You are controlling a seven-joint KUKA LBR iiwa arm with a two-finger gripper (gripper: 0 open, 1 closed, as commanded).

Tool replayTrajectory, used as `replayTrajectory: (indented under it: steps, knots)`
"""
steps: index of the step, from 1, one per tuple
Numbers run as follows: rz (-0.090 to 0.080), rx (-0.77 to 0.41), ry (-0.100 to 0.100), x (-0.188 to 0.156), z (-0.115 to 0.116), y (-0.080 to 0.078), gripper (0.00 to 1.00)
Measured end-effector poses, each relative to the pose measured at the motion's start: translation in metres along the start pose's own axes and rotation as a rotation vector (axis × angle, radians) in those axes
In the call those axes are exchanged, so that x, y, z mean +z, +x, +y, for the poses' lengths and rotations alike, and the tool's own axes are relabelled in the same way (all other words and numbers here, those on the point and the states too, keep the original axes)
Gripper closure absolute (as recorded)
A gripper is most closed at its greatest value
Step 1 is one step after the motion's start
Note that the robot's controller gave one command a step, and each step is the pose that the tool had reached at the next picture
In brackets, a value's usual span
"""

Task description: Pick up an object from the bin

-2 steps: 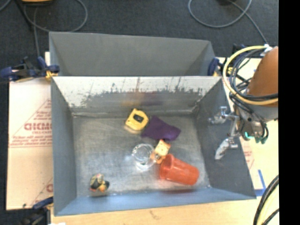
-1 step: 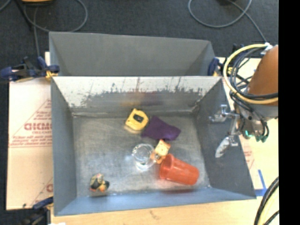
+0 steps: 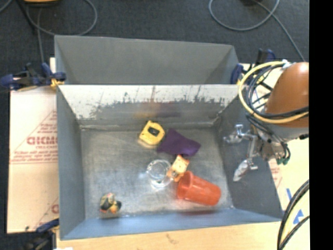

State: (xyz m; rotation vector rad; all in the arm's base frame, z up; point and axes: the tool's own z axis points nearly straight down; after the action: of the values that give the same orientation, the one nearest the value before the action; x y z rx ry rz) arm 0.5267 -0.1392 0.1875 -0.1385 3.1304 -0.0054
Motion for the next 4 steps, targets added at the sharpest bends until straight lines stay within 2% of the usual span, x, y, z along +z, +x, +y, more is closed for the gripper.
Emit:
replayTrajectory:
  steps: [1,2,3,4]
  knots:
    - [0.003,-0.262,-0.002,0.030,0.009,-0.017,0.00]
    - [0.005,-0.346,-0.005,0.034,0.019,-0.018,0.00]
    - [0.007,-0.121,-0.004,0.022,0.050,-0.006,0.00]
    - [0.001,-0.144,-0.004,0.032,0.071,0.011,0.00]
